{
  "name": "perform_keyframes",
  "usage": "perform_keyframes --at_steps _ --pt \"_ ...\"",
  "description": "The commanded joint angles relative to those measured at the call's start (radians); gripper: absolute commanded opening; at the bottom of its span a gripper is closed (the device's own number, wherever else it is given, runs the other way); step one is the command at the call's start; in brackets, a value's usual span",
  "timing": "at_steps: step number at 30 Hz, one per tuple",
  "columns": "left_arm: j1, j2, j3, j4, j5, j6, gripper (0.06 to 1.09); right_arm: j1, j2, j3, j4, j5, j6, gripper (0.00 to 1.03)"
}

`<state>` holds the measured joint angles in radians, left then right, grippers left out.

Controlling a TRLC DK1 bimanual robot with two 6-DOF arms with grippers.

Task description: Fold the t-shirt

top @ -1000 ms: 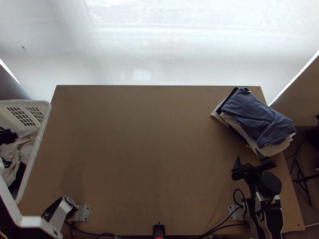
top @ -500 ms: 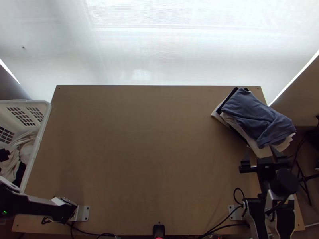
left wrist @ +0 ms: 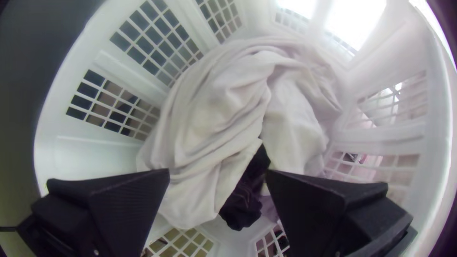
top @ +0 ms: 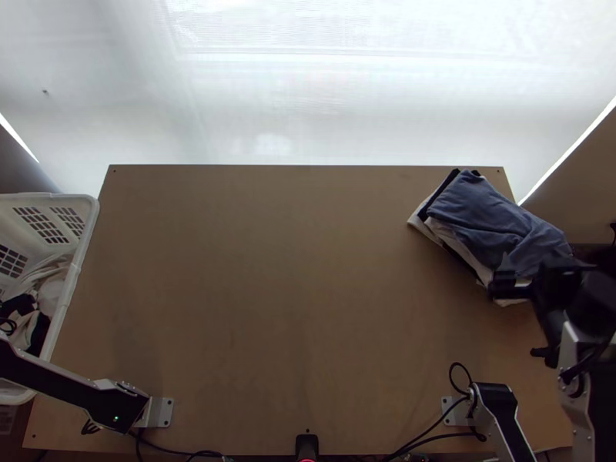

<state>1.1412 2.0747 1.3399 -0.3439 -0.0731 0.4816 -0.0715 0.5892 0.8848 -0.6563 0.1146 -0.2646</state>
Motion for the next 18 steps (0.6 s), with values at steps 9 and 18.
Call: perform_keyframes --at_steps 9,18 --pt "0.058 0.232 0.180 -0.004 -0.033 0.092 1.04 -0.004 0.150 0.220 -0.085 -0.003 0.065 0.99" --pt "0.058 0.301 0.182 0.016 -0.080 0.121 0.50 -0.045 0.184 0.298 -0.120 -0.001 0.067 0.92"
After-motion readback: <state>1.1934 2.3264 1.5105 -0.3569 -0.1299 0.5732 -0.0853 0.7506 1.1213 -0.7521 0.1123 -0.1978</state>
